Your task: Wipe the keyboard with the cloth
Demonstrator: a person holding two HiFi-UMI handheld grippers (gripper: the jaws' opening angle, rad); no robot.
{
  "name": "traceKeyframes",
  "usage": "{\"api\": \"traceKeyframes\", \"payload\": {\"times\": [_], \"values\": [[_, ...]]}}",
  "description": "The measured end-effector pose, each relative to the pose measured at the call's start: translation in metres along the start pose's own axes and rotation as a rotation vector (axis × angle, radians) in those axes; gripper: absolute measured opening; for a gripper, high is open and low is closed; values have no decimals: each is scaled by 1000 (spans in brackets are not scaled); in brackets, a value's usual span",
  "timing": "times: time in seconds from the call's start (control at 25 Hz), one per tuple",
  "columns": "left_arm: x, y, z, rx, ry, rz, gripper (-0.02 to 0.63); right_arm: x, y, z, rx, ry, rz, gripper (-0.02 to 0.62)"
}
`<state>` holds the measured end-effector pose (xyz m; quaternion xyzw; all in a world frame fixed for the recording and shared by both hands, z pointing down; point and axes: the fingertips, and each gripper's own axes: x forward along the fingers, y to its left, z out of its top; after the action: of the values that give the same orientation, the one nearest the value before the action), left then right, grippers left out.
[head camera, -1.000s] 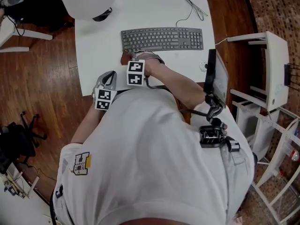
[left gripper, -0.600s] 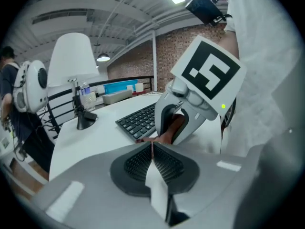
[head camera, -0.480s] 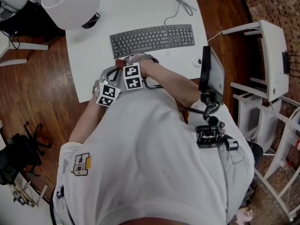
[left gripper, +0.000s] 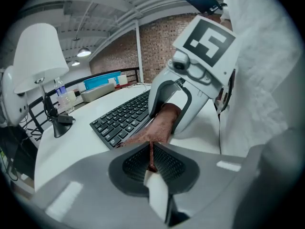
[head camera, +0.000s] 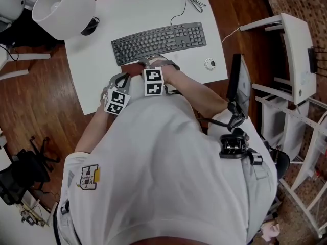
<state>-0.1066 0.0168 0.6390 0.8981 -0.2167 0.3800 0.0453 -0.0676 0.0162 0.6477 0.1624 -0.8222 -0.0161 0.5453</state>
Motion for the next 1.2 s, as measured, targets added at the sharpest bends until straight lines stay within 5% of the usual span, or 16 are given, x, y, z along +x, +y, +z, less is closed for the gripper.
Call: {"api": "traceKeyframes", "payload": {"times": [0.36,0.56,0.68,0.88,1.2], "values": [[-6,-6,11,-87,-62,48,18,-47,-8,-45,187,-139,-131,251],[-23,-18,-2,-158,-48,108,18,-68,-5,-77,279,-170,-135,287],[-23,-27,-13,-148,-12,125,18,-60,8,-97,290,-116,-103,199],[-12,-30,-10,-198,-6,141,18,-51,15,-116,323,-55,-168,6],[-3,-22,-17,-220,39,159,4,-49,21,-116,351,-122,-165,0]]}}
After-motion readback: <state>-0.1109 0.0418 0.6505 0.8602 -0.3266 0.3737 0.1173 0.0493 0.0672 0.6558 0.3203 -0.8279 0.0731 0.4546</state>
